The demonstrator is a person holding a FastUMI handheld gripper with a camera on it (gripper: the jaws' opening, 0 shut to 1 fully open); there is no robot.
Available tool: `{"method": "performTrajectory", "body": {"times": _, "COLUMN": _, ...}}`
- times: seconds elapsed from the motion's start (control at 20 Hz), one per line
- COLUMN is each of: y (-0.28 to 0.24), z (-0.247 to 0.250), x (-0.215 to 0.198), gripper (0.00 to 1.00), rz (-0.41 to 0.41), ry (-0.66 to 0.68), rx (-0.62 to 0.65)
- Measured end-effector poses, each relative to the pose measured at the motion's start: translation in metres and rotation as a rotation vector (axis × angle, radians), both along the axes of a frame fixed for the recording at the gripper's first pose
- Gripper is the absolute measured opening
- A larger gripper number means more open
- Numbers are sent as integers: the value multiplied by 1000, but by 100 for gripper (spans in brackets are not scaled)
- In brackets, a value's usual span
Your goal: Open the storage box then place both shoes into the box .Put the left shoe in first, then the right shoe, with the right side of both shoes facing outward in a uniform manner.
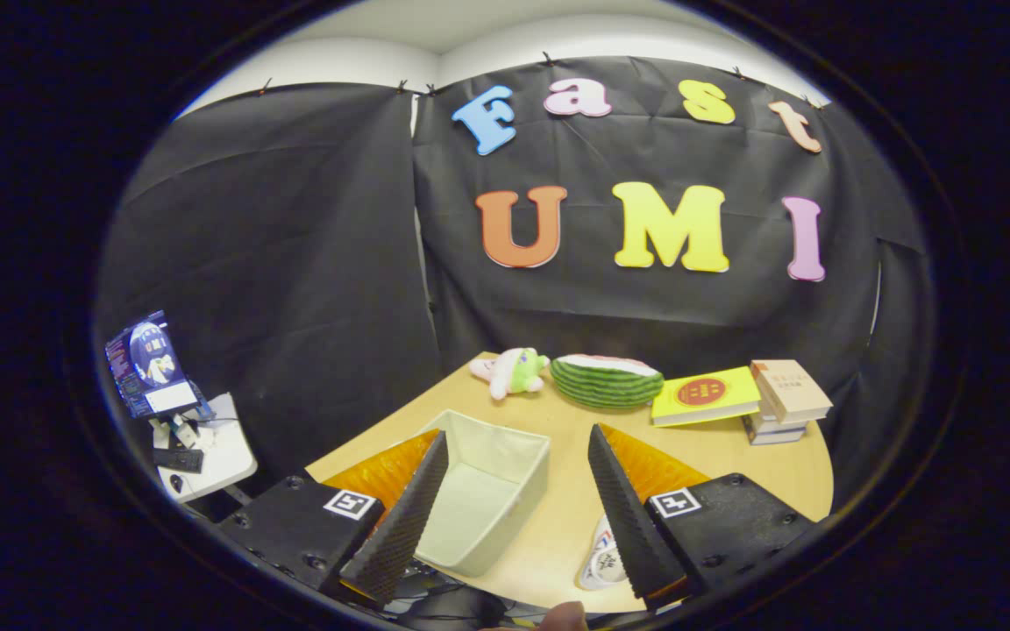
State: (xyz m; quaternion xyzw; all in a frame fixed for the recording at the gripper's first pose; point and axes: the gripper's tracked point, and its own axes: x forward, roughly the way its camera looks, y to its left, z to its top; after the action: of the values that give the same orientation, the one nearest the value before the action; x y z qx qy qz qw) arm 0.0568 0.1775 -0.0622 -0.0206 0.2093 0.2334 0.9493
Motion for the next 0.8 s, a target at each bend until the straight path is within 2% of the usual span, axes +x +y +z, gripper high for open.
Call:
{"method": "performTrajectory", "body": {"times": 0.25, "y": -67, "z": -45, "x": 10, "gripper": 98, "rz": -103, "ry": 128, "rx": -53}}
{"method": "performTrajectory", "body": {"times": 0.6, "y": -121, "z": -129, "x": 13, "gripper": 98, "rz": -135, "ry": 339, "rx": -196}}
{"method": "performTrajectory", "body": {"times": 0.8, "y": -130, "z": -183, "x": 17, "gripper": 98, "rz": -132, "ry": 474, "rx": -212}}
